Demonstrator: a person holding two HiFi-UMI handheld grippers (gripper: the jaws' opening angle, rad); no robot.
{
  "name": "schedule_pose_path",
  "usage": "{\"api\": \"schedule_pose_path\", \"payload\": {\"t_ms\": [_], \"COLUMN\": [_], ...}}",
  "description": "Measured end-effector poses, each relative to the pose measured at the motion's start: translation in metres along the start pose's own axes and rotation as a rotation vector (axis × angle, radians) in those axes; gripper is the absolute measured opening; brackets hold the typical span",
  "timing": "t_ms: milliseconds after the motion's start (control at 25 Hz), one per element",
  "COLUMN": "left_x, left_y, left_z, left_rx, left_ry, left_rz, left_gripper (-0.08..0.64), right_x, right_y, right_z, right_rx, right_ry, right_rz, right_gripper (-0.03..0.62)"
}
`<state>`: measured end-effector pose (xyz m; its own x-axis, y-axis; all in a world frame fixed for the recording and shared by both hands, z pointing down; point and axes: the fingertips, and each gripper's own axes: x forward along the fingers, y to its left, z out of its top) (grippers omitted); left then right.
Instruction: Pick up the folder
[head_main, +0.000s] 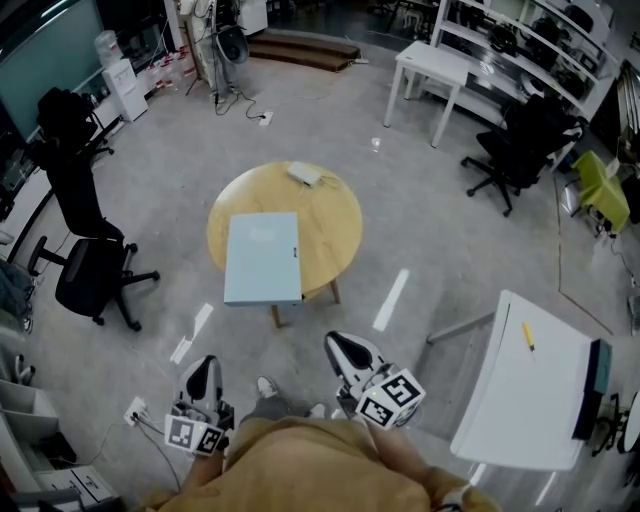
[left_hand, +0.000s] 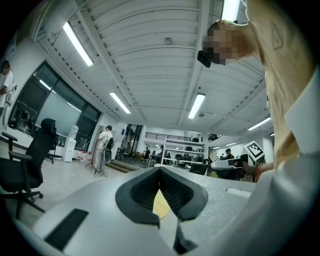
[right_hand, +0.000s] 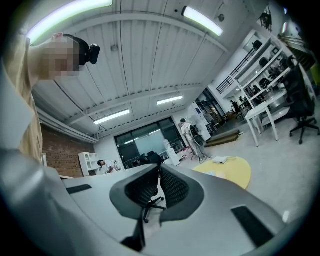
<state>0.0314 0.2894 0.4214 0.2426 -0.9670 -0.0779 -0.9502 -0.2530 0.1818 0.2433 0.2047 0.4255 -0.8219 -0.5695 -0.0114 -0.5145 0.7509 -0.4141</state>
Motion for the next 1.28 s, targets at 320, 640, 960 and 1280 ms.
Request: {"api": "schedule_pose_path", "payload": {"t_ms": [320,640,960,1280], "left_x": [0.033,0.097,0.154,0.195], "left_y": [0.049,0.136,0.232,0.32], "left_z": [-0.012,-0.014,-0.03,-0.033], "left_rx": [-0.04,-0.084,-0.118,-0.184], "left_ry": [0.019,0.04,0.106,0.095], "left_rz": [0.002,-0.008,-0.025,-0.111], "left_gripper": [0.003,0.003,0.003,0.003], "right_x": [0.054,0.149,0.242,0.34], "right_y": [-0.013,-0.029,-0.047,-0.049], "right_z": [-0.014,-0.03,-0.04,-0.051], "right_rx": [0.006,0.047,0.055,0.082], "right_ry": [0.057,0.151,0.199,0.225], "right_rz": [-0.001,0.004,-0.032,-0.074], "right_gripper": [-0.005,-0.005,-0.005,-0.005]}}
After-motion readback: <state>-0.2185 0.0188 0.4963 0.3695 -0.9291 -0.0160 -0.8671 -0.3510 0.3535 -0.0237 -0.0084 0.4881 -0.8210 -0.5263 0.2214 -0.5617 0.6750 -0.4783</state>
